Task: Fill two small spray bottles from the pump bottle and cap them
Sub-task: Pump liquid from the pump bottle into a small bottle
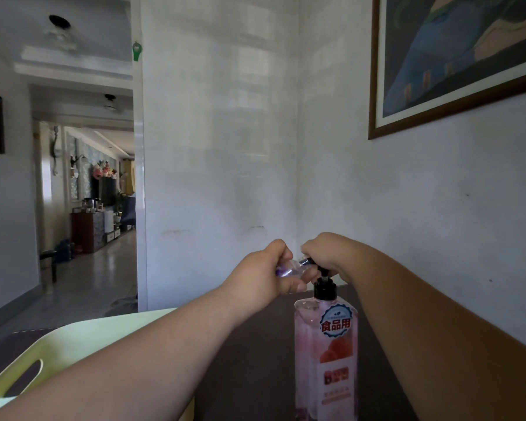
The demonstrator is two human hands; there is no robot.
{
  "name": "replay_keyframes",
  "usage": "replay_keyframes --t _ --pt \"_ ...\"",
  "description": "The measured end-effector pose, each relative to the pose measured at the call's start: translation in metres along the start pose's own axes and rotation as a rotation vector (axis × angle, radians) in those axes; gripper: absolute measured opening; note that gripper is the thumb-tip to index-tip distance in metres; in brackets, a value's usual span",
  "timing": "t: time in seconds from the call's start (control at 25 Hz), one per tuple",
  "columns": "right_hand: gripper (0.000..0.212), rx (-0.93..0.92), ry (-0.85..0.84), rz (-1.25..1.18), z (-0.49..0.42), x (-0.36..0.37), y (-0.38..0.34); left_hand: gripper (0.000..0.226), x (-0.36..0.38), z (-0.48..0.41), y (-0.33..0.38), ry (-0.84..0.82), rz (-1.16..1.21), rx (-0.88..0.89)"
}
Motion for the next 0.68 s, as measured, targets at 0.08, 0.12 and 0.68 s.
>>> replay_keyframes --t 0.08,0.12,0.68 --pt "0.027 0.0 -0.009 0.024 0.0 0.001 0.002 0.045 0.002 0.0 0.0 -0.008 -0.004 -0.004" --pt "0.027 0.007 -0.009 -0.003 0.0 0.001 0.002 0.045 0.003 0.0 0.0 -0.004 -0.007 -0.003" --pt "0.029 0.055 -0.009 -0.044 0.0 0.007 0.01 0.04 0.007 0.002 -0.001 -0.001 -0.026 0.01"
Point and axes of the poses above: each hand's wrist, its own z-axis away from the middle knuckle, its own x-axis out of the palm, y = z × x, the point moved 7 cm from there along -z, towards the middle knuckle, and after that the axes turned 14 degrees about -z, right-handed, at the moved point
